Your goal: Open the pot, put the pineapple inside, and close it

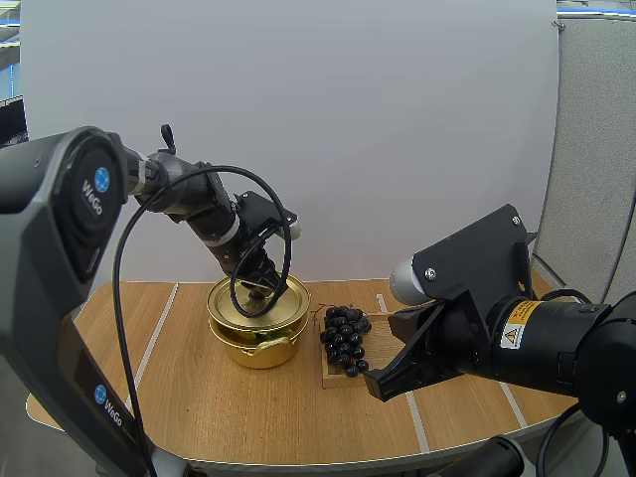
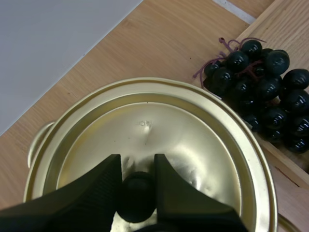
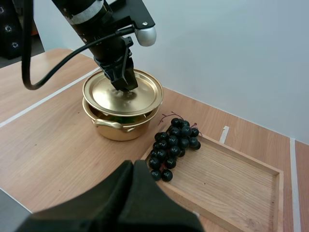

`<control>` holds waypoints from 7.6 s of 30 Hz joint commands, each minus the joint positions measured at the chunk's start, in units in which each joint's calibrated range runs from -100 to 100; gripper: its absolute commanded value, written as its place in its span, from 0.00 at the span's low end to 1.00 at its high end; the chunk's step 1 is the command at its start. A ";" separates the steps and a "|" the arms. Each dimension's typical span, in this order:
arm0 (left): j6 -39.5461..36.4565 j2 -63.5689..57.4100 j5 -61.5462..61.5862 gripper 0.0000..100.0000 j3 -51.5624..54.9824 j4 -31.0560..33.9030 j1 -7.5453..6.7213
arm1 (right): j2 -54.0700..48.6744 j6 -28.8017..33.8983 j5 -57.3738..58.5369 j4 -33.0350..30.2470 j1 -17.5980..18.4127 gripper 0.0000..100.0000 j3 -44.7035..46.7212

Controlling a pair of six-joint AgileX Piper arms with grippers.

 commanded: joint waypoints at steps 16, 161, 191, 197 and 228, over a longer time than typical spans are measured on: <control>0.69 2.03 1.67 0.00 0.18 -1.18 -0.11 | -0.38 -0.30 -1.28 -0.08 -0.20 0.00 0.11; -28.82 -98.71 -45.28 0.00 68.47 5.25 1.63 | -5.15 -0.02 -55.84 -0.15 -10.43 0.00 35.45; -38.25 -98.71 -29.33 0.00 68.47 16.09 2.89 | -5.15 3.03 -49.90 -2.43 -10.88 0.00 35.45; -40.38 -98.71 -29.72 0.00 68.47 16.09 2.89 | -5.15 3.03 -49.90 -2.53 -10.88 0.00 35.45; -40.47 -98.71 -31.16 0.00 68.47 16.09 2.93 | -5.15 3.38 -49.93 -2.65 -10.88 0.00 35.45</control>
